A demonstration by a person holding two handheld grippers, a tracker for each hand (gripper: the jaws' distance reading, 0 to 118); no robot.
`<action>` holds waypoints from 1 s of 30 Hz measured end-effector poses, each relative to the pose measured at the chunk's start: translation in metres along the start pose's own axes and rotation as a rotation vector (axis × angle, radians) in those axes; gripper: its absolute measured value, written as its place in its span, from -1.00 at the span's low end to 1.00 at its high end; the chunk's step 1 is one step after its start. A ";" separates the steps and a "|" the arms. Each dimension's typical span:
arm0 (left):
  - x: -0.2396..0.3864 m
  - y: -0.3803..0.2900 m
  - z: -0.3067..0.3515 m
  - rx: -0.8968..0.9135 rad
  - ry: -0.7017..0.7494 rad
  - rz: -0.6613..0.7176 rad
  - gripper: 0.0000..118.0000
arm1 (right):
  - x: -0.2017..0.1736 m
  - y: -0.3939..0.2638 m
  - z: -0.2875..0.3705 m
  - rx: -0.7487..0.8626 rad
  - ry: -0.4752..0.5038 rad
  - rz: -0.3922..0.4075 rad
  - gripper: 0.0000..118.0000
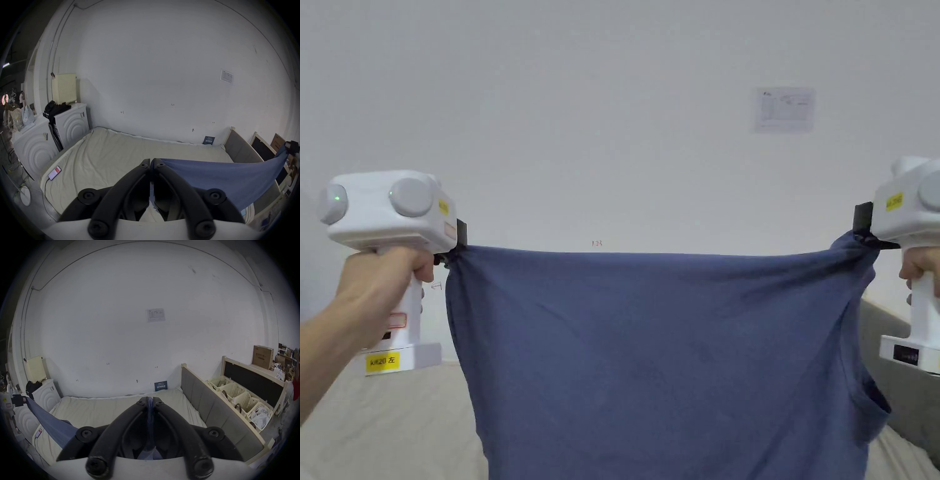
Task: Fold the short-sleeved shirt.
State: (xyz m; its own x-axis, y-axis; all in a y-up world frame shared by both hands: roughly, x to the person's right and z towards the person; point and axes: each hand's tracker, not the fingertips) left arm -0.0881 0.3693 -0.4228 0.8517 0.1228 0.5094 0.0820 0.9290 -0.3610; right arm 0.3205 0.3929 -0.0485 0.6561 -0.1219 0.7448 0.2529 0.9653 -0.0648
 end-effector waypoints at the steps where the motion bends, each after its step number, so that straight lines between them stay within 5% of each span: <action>1: 0.000 0.004 -0.003 0.001 0.002 0.006 -0.98 | -0.002 0.003 -0.002 0.003 -0.003 -0.002 -0.95; 10: 0.006 0.036 -0.038 0.038 -0.016 0.037 -0.98 | -0.008 0.026 -0.043 0.009 -0.011 0.002 -0.95; 30: 0.078 0.083 -0.223 0.221 0.160 -0.092 -0.99 | -0.060 0.060 -0.245 0.072 -0.132 0.205 -0.95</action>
State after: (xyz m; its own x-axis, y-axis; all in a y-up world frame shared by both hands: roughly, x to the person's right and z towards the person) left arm 0.1003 0.3786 -0.5871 0.9183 -0.0056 0.3958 0.0625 0.9894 -0.1311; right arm 0.4706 0.4018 -0.2597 0.5883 0.1050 0.8018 0.0698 0.9812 -0.1798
